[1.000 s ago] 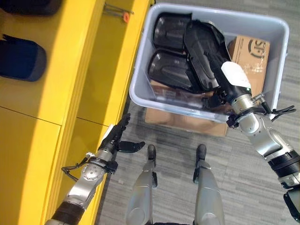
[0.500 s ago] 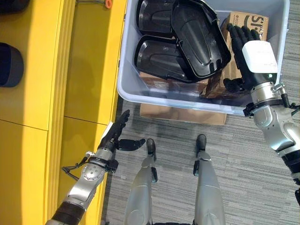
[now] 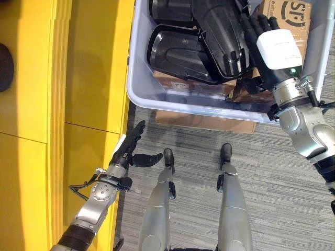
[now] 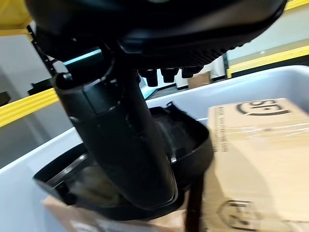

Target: Move parts from the plastic box to the shelf.

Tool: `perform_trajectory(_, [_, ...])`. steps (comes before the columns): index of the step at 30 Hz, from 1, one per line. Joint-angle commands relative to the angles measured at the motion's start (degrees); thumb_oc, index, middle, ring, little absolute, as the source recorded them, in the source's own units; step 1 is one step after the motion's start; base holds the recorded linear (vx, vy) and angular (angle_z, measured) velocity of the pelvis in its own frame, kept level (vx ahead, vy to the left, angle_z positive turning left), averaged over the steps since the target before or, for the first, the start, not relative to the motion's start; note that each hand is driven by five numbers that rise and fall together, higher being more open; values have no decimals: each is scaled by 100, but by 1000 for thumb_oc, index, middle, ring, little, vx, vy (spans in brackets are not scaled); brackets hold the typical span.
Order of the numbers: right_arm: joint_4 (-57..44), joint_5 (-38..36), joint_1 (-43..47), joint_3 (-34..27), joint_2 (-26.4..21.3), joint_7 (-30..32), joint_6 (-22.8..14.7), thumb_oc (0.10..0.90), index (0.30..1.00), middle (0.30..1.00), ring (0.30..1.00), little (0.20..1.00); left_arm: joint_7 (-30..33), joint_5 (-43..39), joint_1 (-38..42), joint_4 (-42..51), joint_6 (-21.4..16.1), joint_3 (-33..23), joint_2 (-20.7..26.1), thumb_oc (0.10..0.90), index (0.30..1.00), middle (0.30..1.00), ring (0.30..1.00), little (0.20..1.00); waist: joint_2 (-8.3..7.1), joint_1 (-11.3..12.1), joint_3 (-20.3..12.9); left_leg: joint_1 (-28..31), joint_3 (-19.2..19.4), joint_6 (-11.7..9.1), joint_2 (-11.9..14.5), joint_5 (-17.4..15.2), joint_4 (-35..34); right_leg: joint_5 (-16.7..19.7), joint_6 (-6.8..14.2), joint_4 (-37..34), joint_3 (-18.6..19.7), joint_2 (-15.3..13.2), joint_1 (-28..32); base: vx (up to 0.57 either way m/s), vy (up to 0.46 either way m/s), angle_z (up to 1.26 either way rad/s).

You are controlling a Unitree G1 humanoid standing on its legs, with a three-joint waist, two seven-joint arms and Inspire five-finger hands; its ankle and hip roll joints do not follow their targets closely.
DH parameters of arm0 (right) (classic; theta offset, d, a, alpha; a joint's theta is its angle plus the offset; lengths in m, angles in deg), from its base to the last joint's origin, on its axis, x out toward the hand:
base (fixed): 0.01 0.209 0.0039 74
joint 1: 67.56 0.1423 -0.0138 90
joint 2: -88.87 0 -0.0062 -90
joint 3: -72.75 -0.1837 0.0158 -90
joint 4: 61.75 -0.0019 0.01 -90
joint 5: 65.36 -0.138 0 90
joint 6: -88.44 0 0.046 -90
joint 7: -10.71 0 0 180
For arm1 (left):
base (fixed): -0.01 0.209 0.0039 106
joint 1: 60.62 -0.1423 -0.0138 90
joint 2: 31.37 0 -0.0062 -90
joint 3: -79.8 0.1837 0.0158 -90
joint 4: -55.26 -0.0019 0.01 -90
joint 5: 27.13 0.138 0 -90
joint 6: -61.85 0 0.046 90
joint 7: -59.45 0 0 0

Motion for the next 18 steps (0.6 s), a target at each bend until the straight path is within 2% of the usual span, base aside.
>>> perform_trajectory(1, [-309,225,805,68,-430,144,-121,900,1000,1000,1000,1000,205,-135,-188,543,-479,-171,221,900,1000,1000,1000,1000,253,-48,-77,-252,-124,107,185,-796,766,-761,-275,98,-110,97,58,0,0,0])
perform_trajectory(9, [-143,271,912,278,-320,147,-7,900,1000,1000,1000,1000,328,-83,-62,562,-506,-149,212,900,1000,1000,1000,1000,243,0,-77,-669,-213,122,169,-831,972,-787,-309,281,-95,111,-331,2,-11,3])
perform_trajectory(14, [434,212,1192,503,-151,434,294,900,1000,1000,1000,1000,343,-47,67,518,-474,-85,202,900,1000,1000,1000,1000,259,96,-77,-1013,-282,162,126,-922,1281,-867,-360,571,-114,122,-617,9,-44,6])
perform_trajectory(18, [812,197,1364,550,-113,517,310,900,1000,1000,1000,1000,319,-24,94,499,-485,-60,218,900,1000,1000,1000,1000,281,154,-77,-1159,-335,174,90,-964,1402,-895,-379,672,-136,124,-736,4,-34,10])
